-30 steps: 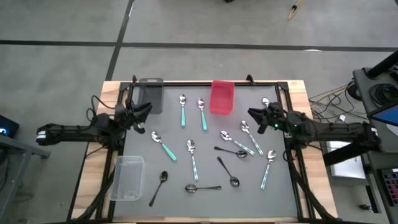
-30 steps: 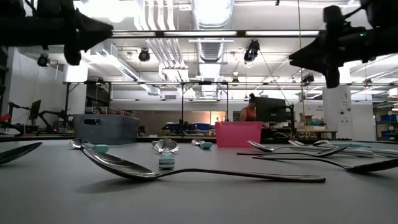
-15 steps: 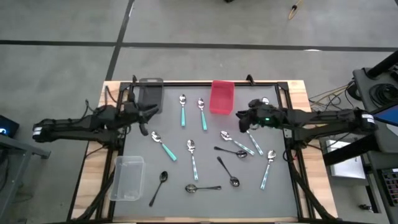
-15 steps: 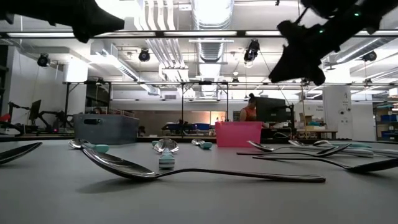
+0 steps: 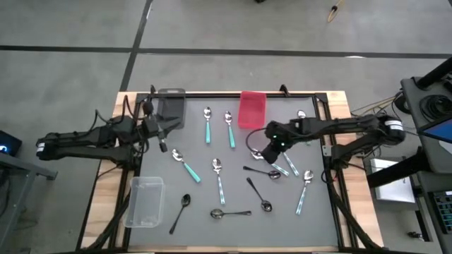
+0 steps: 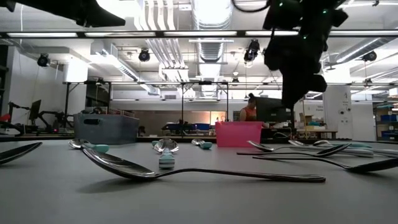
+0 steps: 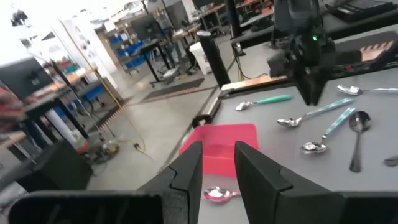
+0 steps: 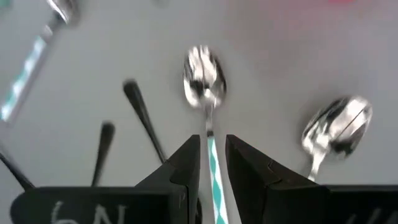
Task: Sort silverware by color (type)
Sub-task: Put the white and green spoon into the red bin
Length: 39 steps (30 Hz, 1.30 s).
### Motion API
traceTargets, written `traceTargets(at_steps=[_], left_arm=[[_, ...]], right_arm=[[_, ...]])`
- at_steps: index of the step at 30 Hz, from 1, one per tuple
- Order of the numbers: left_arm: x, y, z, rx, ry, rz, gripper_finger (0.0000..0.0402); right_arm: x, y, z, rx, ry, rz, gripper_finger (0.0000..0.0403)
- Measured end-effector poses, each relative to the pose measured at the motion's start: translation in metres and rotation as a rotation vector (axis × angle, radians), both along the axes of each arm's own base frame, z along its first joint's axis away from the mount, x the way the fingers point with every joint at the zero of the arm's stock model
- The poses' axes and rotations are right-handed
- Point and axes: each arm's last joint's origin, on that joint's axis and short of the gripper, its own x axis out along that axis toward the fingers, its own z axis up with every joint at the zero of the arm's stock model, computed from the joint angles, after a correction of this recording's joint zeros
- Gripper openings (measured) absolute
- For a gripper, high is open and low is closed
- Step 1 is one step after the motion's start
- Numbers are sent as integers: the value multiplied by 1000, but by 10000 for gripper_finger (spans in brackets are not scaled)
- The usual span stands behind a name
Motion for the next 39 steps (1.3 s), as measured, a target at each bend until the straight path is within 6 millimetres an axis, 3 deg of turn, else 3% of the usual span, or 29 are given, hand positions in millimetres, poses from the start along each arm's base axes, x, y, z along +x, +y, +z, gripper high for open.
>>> traceTargets(at_steps=[8,13,21,39], left_arm=[[-1,2,5,74,-14,81,76],[-3,5,4,49,-19,196,76],[-1,5,1,39,-15,203,76],[-1,5,2,85,5,203,76]], right_arm=[[24,3,-9,80,242,-16,68],[43,19,-12,115,346,51,68],[67,37,-20,104,377,176,68],[90,37,3,91,274,176,68]])
